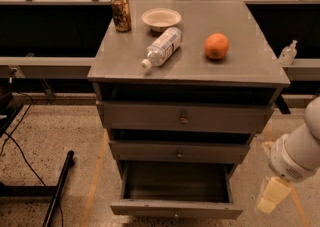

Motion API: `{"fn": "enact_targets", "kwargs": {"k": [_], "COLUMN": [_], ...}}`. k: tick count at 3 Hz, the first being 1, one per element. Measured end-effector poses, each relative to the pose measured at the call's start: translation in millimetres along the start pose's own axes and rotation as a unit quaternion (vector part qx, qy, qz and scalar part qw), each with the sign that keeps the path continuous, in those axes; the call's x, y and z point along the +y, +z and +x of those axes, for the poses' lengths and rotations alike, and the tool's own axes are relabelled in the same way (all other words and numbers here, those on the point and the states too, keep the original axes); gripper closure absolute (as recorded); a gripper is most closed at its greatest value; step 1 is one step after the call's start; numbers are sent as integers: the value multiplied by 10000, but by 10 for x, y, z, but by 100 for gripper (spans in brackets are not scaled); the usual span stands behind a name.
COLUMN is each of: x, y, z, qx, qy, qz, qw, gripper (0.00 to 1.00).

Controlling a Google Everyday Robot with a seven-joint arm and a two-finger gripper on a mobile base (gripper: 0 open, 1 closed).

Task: Close bottom drawer

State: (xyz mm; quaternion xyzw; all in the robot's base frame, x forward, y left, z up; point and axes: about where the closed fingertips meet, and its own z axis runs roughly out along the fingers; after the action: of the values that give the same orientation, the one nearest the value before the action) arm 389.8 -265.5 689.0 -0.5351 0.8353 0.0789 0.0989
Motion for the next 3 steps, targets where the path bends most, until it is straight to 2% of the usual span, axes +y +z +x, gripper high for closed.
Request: {"fn": "enact_targets", "kwargs": {"k": [1, 2, 3], "x": [145, 143, 101], "y": [1154, 1161, 1718], "z": [437, 448, 702], "qx": [-45, -36, -30], "qy": [-78, -79, 34], "qz": [-473, -475, -755], "qw": [9988, 9988, 9971], "gripper": [0, 0, 0]}}
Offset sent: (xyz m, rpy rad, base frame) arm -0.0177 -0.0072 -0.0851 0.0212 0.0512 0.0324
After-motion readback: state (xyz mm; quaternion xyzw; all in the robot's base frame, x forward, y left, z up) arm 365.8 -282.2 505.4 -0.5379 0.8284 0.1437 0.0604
